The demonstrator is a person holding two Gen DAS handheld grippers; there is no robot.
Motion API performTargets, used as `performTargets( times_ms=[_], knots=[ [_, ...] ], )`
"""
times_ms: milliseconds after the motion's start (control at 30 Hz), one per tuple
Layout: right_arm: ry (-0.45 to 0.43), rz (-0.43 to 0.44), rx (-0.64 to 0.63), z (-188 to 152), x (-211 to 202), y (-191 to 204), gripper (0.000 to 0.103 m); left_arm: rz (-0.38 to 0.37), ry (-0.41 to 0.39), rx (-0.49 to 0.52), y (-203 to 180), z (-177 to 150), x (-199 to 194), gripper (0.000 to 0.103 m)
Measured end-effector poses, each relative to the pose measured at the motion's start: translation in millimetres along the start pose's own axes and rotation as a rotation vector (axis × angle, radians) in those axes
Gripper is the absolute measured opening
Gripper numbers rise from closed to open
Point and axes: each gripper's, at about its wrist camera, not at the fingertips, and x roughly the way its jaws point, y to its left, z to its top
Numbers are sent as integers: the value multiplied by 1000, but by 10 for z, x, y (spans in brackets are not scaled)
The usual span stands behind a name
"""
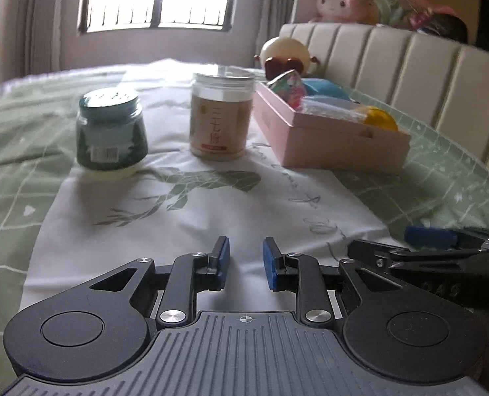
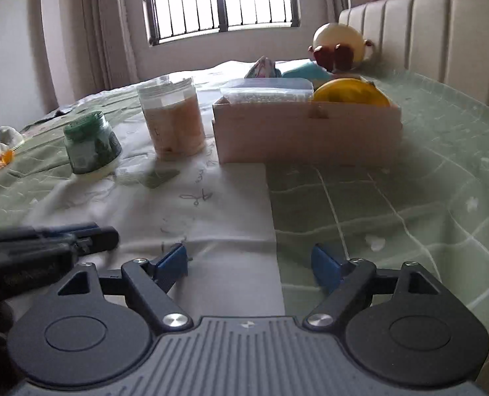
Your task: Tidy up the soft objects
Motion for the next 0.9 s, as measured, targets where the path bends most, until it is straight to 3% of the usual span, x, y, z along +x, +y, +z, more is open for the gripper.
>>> performTargets(
  times_ms=[233, 533, 900],
  knots=[
    [-32, -22, 52, -34, -18, -72, 84, 78, -63, 85, -214, -151, 1, 25],
    [-58, -57, 27, -85, -7, -23, 84, 107, -58, 137, -294, -160, 18, 25],
    [-66, -55, 28, -94, -20, -31, 84, 97, -47, 115, -258, -141, 22, 25]
  ],
)
